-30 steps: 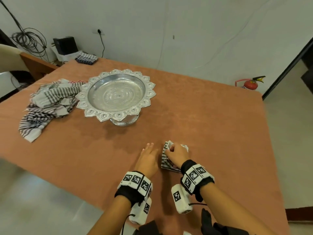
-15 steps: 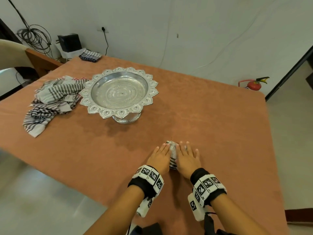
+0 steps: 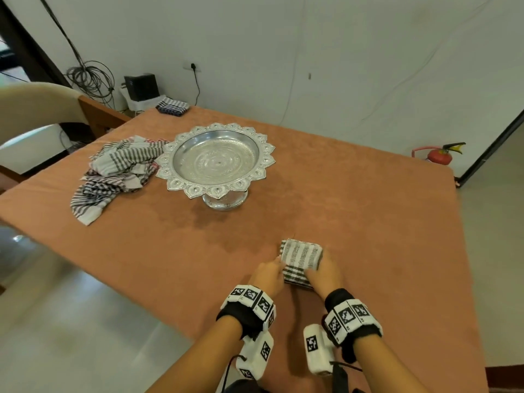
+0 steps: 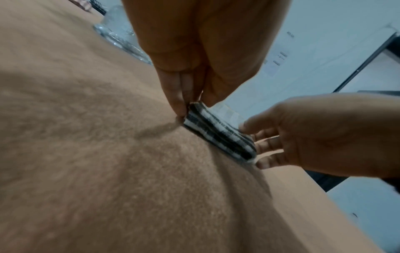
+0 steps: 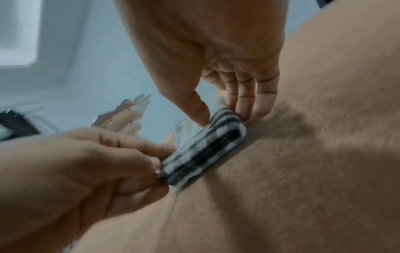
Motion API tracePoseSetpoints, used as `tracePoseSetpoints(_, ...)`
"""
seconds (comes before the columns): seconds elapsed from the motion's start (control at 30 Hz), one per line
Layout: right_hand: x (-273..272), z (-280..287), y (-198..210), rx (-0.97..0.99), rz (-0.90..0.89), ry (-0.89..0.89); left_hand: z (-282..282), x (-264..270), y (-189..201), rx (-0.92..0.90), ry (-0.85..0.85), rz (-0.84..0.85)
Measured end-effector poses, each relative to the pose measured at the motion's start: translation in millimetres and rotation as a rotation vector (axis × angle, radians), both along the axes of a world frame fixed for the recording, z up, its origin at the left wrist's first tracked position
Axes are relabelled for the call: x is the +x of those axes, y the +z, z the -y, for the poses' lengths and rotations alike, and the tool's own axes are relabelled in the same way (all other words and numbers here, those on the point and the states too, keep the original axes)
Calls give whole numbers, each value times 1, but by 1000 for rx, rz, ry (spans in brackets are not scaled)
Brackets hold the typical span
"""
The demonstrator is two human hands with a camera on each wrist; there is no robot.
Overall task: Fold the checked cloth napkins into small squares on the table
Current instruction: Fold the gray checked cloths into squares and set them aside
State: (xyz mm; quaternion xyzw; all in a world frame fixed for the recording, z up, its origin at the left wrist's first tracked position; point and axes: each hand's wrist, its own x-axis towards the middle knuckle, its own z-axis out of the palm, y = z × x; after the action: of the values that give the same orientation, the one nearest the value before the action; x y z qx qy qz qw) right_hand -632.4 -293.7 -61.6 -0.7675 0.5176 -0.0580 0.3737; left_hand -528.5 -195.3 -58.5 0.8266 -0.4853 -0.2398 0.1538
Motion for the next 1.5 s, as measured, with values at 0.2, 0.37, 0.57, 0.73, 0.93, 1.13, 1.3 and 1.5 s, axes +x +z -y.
tracePoseSetpoints(0.2, 18, -12, 17, 260, 251, 60, -25, 5, 18, -75, 227, -226)
tracePoseSetpoints(0.37, 28, -28, 75, 274, 516, 117, -32, 26, 48, -312, 380, -534)
tracePoseSetpoints(0.57, 58, -31, 174, 150, 715, 251, -23, 77, 126, -594, 324, -800)
tracePoseSetpoints(0.73, 141, -5, 240, -45, 640, 282, -3, 176, 195, -683, 202, -814)
tracePoseSetpoints(0.93, 283, 39, 314, -187, 435, 325, 33, 330, 278, -671, 51, -553)
tracePoseSetpoints(1.13, 383, 99, 340, -227, 297, 232, 104, 431, 313, -625, -20, -222)
tracePoseSetpoints(1.3, 423, 167, 314, -185, 163, 152, 171, 467, 294, -561, -59, -114)
tracePoseSetpoints(1.5, 456, 260, 247, -126, 51, 114, 272, 499, 230, -424, -131, -65)
